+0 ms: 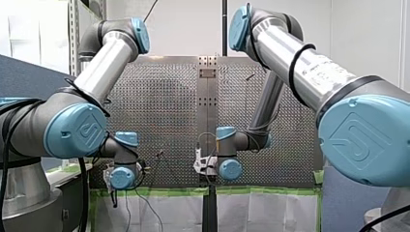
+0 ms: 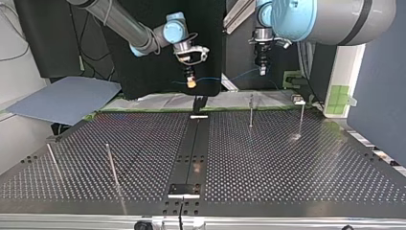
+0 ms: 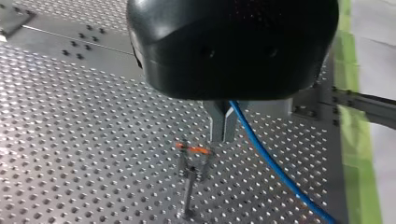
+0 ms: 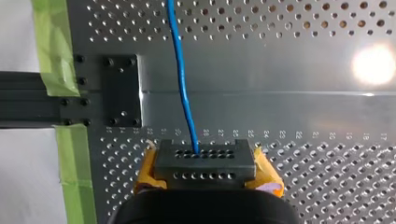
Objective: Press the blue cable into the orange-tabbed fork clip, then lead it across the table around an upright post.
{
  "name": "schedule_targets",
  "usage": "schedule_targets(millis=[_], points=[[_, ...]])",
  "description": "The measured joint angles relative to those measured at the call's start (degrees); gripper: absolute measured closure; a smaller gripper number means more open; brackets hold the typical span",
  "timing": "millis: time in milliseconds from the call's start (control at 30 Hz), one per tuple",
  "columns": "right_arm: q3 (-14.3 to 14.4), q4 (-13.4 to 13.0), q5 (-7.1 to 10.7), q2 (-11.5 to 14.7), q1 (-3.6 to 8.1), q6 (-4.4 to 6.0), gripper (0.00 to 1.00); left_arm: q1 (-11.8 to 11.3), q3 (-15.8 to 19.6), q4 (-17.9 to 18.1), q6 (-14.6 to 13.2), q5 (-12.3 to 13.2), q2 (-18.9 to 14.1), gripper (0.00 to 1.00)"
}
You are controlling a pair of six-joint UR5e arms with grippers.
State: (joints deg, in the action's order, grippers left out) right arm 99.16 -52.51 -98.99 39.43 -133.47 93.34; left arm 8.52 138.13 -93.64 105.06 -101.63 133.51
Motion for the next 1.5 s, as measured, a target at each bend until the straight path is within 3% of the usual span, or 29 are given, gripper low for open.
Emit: schedule_targets(millis=[367, 1100, 1500], points=[[-0.49, 0.02, 0.26, -0.25, 1.86, -0.44, 1.0, -0.32, -4.7, -3.47, -1.37, 2.39, 0.62, 1.0], [-2.42, 1.94, 0.05, -0.4, 2.4, -0.6, 1.0, -2.54, -12.23, -12.08, -3.62, 3.69, 0.63, 1.0], [-3.14, 1.46, 0.33, -2.38, 2.23, -0.41, 1.0, -2.91, -13.07, -13.21, -4.07, 3.76, 0.63, 1.0]])
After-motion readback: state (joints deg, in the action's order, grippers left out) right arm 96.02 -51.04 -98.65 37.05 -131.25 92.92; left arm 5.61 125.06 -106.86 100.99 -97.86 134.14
